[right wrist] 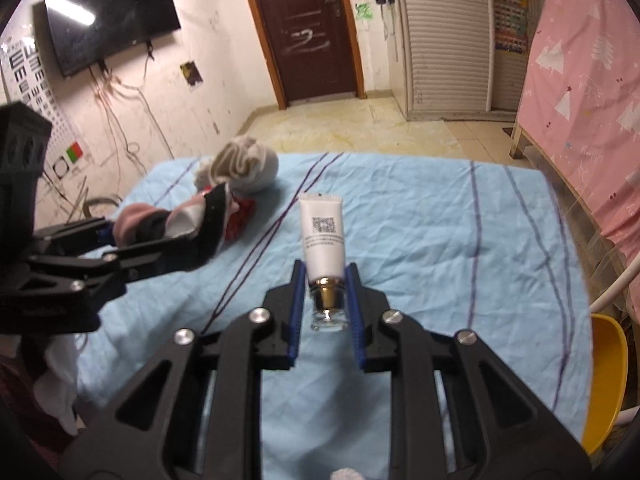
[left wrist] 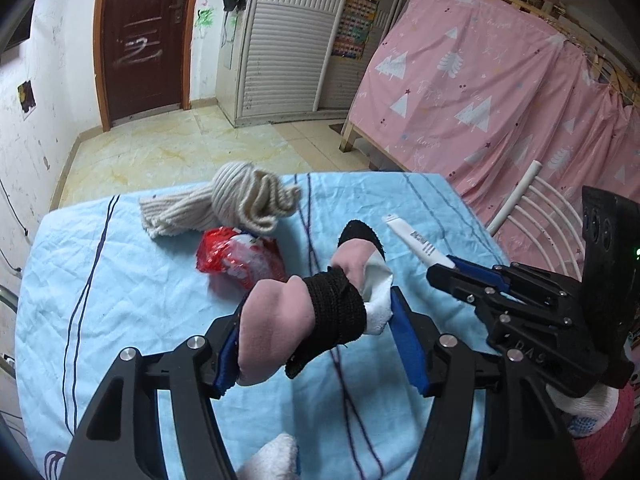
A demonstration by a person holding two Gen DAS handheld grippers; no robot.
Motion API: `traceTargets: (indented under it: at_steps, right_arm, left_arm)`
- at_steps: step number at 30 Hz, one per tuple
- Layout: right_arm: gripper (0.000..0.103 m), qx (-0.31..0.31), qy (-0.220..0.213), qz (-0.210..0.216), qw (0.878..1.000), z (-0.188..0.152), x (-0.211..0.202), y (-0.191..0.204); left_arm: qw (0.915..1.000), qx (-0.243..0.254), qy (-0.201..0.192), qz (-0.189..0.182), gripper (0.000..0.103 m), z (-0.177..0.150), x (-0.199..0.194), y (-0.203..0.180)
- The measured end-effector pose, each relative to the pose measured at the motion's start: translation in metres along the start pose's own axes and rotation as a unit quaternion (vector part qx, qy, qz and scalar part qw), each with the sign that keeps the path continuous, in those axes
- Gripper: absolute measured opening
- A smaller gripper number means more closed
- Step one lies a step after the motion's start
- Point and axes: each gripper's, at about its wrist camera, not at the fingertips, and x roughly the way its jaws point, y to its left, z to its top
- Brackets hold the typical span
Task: Collect trash
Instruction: 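Grasp the pink-and-black sock bundle with the left tool while the right tool grasps the white tube, then carry the sock bundle and white tube to the yellow bin and open both tools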
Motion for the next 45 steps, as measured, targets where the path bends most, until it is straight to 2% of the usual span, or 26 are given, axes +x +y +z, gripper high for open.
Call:
traceTargets:
  at_steps: [9,22,32,45]
  right_arm:
    - [0.019,0.034,-0.054,-0.017,0.998,-0.005,-0.044,-0.036]
    - [0.019,0.119,-0.108,-0.047,0.986,-0.036,-0.095,-0.125]
    - [0.019,0.175,-0.129,-0.084,0.972,-0.066,-0.122,-0.193]
    - [0.020,0.250,-0.136,-0.100,0.953,-0.100,-0.121,-0.263]
  left_arm:
    - [0.9998,0.018,-0.012,-0.001,0.056,0.008,-0.009,-0.034]
    - [0.9983,0.057,-0.007,-0.010,0.056,0.021,0.003,-0.110]
    - [0.9942,0.103,0.002,-0.031,0.056,0.031,0.025,-0.192]
    - [0.9843,0.168,0.021,-0.048,0.056,0.038,0.065,-0.284]
